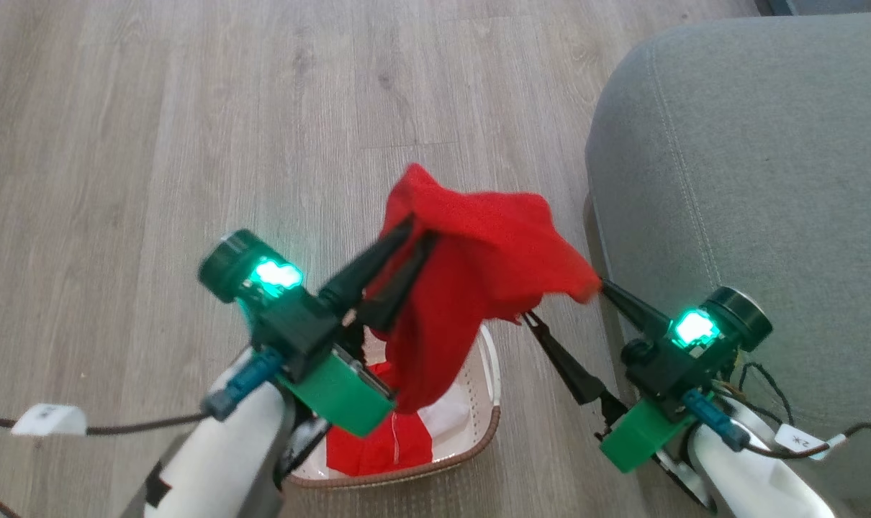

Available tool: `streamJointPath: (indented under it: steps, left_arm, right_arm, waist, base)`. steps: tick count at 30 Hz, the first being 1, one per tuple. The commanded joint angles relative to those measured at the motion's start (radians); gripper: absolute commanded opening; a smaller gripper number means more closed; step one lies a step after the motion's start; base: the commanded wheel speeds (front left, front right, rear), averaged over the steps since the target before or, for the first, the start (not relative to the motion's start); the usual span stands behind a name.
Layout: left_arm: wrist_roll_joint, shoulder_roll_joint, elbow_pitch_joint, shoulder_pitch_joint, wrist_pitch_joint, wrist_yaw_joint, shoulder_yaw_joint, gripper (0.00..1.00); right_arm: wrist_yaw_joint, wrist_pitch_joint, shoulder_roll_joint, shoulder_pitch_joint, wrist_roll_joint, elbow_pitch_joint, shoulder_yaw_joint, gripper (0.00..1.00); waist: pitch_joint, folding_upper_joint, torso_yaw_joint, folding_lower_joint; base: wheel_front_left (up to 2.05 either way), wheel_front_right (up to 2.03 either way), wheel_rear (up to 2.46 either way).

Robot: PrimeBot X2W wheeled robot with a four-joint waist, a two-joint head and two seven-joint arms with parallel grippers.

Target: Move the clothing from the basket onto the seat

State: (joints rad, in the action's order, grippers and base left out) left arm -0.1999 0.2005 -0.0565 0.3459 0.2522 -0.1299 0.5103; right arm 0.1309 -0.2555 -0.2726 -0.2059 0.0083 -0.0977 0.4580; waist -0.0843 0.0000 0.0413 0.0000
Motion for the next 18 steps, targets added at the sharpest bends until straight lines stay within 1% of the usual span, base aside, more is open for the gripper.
streamJointPath:
  steps: [1, 6, 11, 18]
  left_arm:
    - [-0.003, 0.019, -0.045, 0.053, 0.010, -0.001, -0.021, 0.00]
    - [-0.011, 0.048, -0.065, 0.067, 0.010, -0.001, 0.047, 0.00]
    - [-0.028, 0.081, -0.085, 0.090, 0.010, -0.001, 0.127, 0.00]
    - [-0.047, 0.101, -0.096, 0.125, 0.010, -0.001, 0.205, 0.00]
  right_arm:
    - [0.000, -0.006, -0.022, -0.041, -0.006, 0.033, 0.027, 1.00]
    - [0.000, -0.006, -0.078, -0.075, -0.013, 0.032, 0.099, 1.00]
    - [0.000, -0.006, -0.111, -0.119, -0.036, 0.028, 0.138, 1.00]
    - [0.000, -0.006, -0.116, -0.170, -0.044, 0.015, 0.204, 1.00]
  waist:
    - [0.000, 0.0000, -0.001, 0.0000]
    - [0.002, 0.0000, -0.003, 0.0000]
    - [0.000, 0.0000, -0.006, 0.0000]
    - [-0.008, 0.0000, -0.017, 0.0000]
  base:
    - [0.00, 0.00, 0.00]
    - [0.00, 0.00, 0.00]
    - [0.00, 0.00, 0.00]
    - [0.00, 0.00, 0.00]
